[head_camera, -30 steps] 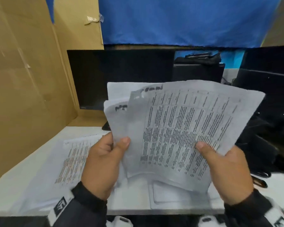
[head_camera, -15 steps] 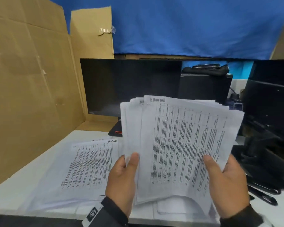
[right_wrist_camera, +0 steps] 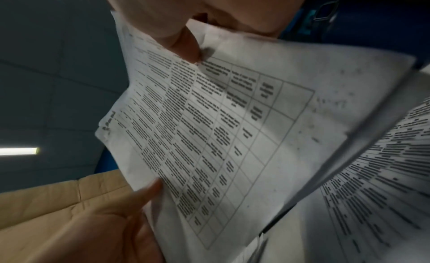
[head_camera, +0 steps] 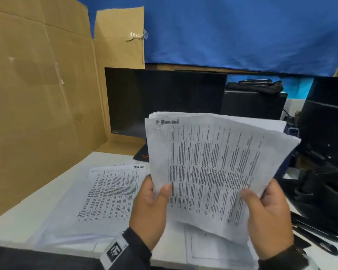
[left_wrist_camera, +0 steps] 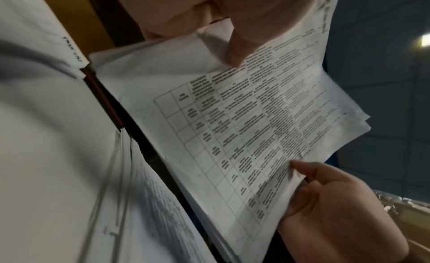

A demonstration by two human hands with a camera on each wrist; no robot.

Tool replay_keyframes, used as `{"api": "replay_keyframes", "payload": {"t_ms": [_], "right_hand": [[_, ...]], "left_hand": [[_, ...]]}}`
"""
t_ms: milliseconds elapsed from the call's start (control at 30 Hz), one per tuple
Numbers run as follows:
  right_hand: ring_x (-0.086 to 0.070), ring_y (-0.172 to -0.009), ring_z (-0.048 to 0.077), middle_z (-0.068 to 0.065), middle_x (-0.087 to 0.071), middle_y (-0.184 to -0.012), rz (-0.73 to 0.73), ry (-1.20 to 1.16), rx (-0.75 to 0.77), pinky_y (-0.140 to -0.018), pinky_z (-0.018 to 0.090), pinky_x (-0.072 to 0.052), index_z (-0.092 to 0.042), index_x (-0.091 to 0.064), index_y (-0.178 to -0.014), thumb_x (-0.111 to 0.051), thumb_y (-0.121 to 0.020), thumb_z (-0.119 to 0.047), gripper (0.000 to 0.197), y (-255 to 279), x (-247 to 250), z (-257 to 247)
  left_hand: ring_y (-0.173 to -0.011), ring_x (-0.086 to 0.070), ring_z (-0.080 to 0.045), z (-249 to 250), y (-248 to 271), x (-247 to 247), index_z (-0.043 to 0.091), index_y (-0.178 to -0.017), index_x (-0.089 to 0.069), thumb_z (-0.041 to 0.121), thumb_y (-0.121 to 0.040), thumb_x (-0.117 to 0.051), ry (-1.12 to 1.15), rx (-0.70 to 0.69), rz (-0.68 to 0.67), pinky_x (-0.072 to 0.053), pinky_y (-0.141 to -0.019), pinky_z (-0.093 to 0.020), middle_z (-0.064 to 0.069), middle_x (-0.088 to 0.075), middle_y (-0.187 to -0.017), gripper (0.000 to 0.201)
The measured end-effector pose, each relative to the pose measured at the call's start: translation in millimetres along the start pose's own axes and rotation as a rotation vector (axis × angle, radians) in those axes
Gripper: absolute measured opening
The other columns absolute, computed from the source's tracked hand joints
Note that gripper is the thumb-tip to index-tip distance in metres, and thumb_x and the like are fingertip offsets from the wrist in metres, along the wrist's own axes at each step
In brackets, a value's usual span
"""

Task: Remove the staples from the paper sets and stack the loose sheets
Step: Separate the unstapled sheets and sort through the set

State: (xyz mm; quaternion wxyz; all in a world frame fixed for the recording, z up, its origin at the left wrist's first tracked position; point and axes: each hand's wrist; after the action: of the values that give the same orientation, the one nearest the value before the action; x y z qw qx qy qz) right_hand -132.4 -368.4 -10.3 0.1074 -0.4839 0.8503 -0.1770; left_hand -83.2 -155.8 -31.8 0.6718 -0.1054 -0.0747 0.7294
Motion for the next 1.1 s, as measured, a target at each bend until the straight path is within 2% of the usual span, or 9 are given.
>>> {"api": "replay_keyframes", "payload": {"t_ms": [167,267,333,433,600,733,900,1000,1100], "right_hand": [[-0.069,-0.094,-0.002,-0.022,-0.074,-0.101,-0.071,0.049,-0.102,-0.08,0.024,-0.048,-0.028,-0.062,-0.108,-0.056,-0.095,0.005,0.036,4.8,-9.2,23.8],[-0.068,-0.097,-0.003,-0.021,-0.074,-0.105,-0.051,0.069,-0.092,-0.088,0.028,-0.049,-0.026,-0.062,-0.108,-0.057,-0.095,0.002,0.031,4.8,-11.0,31.6],[-0.068,-0.095,0.001,-0.017,-0.074,-0.103,-0.013,0.055,-0.085,-0.087,0.031,-0.05,-0.025,-0.063,-0.104,-0.058,-0.095,-0.001,0.026,2.2,-11.2,32.7],[-0.069,-0.094,0.001,-0.017,-0.074,-0.103,-0.006,0.048,-0.117,-0.088,0.034,-0.051,-0.025,-0.065,-0.105,-0.06,-0.095,-0.004,0.024,3.4,-12.8,35.1],[-0.065,-0.093,-0.01,-0.025,-0.073,-0.102,-0.056,0.105,-0.129,-0.086,0.026,-0.049,-0.029,-0.065,-0.107,-0.064,-0.095,-0.013,0.02,8.8,-14.1,35.4],[-0.062,-0.092,-0.013,-0.021,-0.072,-0.1,-0.061,0.169,-0.052,-0.08,0.015,-0.045,-0.032,-0.062,-0.109,-0.063,-0.096,-0.018,0.018,6.0,-13.6,30.5],[-0.062,-0.107,-0.003,-0.02,-0.07,-0.11,-0.14,0.172,-0.188,-0.097,0.031,-0.045,-0.034,-0.062,-0.111,-0.064,-0.095,-0.012,0.027,6.6,-12.8,50.2],[-0.059,-0.107,-0.007,-0.023,-0.069,-0.112,-0.177,0.186,-0.218,-0.098,0.03,-0.043,-0.037,-0.061,-0.111,-0.062,-0.096,-0.01,0.031,4.8,-12.6,52.0],[-0.065,-0.107,0.005,-0.013,-0.072,-0.116,-0.184,0.185,-0.236,-0.099,0.034,-0.049,-0.033,-0.058,-0.117,-0.065,-0.093,-0.01,0.034,-2.7,-10.2,37.0]], "left_hand": [[-0.109,-0.07,-0.005,-28.5,8.4,2.8,0.037,-0.121,-0.058,0.009,-0.103,-0.054,-0.086,0.171,-0.088,-0.051,-0.108,-0.048,0.017,-0.076,-0.113,0.034],[-0.111,-0.065,0.008,-39.2,14.4,1.0,0.035,-0.125,-0.055,0.005,-0.104,-0.05,-0.172,0.141,-0.081,-0.047,-0.113,-0.037,0.019,-0.072,-0.12,0.037],[-0.108,-0.066,0.008,-39.7,13.5,1.6,0.033,-0.123,-0.057,0.002,-0.103,-0.05,-0.165,0.129,-0.049,-0.049,-0.108,-0.032,0.018,-0.074,-0.115,0.038],[-0.103,-0.071,-0.001,-40.7,12.5,3.6,0.034,-0.12,-0.059,0.0,-0.099,-0.056,-0.125,0.18,-0.034,-0.052,-0.099,-0.033,0.014,-0.077,-0.11,0.04],[-0.1,-0.069,0.008,-38.2,16.5,2.2,0.034,-0.124,-0.061,0.018,-0.103,-0.057,-0.133,0.195,-0.087,-0.049,-0.087,-0.017,0.018,-0.077,-0.111,0.026],[-0.101,-0.068,0.009,-36.9,17.4,2.1,0.037,-0.117,-0.065,0.023,-0.103,-0.057,-0.192,0.144,-0.083,-0.05,-0.09,-0.021,0.024,-0.076,-0.109,0.022],[-0.105,-0.071,0.0,-47.4,18.8,1.2,0.032,-0.114,-0.069,0.022,-0.099,-0.063,-0.21,0.239,-0.136,-0.052,-0.092,-0.022,0.019,-0.078,-0.106,0.019],[-0.113,-0.067,-0.002,-44.7,16.2,1.5,0.035,-0.119,-0.065,0.028,-0.103,-0.055,-0.311,0.179,-0.136,-0.052,-0.103,-0.031,0.019,-0.075,-0.114,0.02],[-0.107,-0.069,-0.005,-20.0,9.9,7.6,0.036,-0.117,-0.065,0.027,-0.105,-0.052,-0.343,0.124,-0.088,-0.056,-0.096,-0.032,0.016,-0.075,-0.109,0.019]]}}
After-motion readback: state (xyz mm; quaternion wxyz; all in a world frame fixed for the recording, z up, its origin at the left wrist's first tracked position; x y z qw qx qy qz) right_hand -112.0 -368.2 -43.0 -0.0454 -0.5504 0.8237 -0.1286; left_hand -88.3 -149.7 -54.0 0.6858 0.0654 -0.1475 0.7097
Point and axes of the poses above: each hand's wrist, its own y-axis away from the middle knuckle, its own x-axis out of the back of the hand, z = x × y
